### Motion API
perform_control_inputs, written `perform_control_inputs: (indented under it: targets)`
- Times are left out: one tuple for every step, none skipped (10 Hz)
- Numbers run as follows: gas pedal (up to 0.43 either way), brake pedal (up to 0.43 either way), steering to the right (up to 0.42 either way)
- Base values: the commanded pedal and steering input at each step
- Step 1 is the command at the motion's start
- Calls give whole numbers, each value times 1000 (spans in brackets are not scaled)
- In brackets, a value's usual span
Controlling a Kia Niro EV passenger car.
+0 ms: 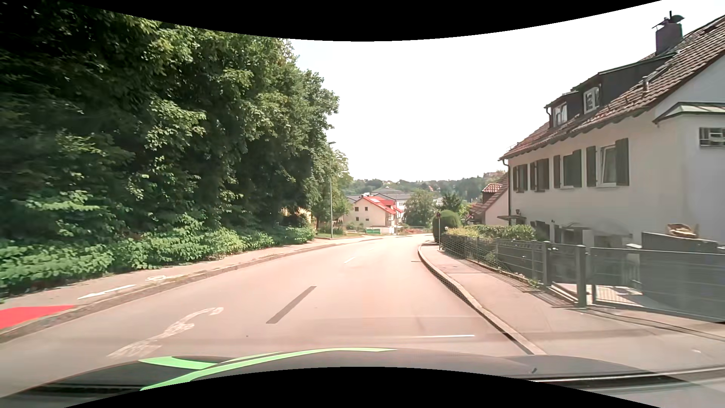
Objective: Follow the waypoints while adhering to traffic rules and regulations
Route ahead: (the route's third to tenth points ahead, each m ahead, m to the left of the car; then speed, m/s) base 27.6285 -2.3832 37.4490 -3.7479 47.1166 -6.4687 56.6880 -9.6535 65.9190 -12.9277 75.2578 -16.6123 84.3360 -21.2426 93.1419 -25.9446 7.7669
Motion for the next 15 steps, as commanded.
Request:
perform_control_inputs:
  targets:
    - [0, 98, 27]
    - [0, 91, 27]
    - [0, 85, 26]
    - [0, 85, 27]
    - [0, 85, 26]
    - [0, 85, 26]
    - [0, 91, 26]
    - [0, 91, 29]
    - [0, 85, 33]
    - [0, 85, 33]
    - [0, 85, 33]
    - [0, 85, 33]
    - [0, 85, 33]
    - [0, 85, 33]
    - [0, 85, 33]
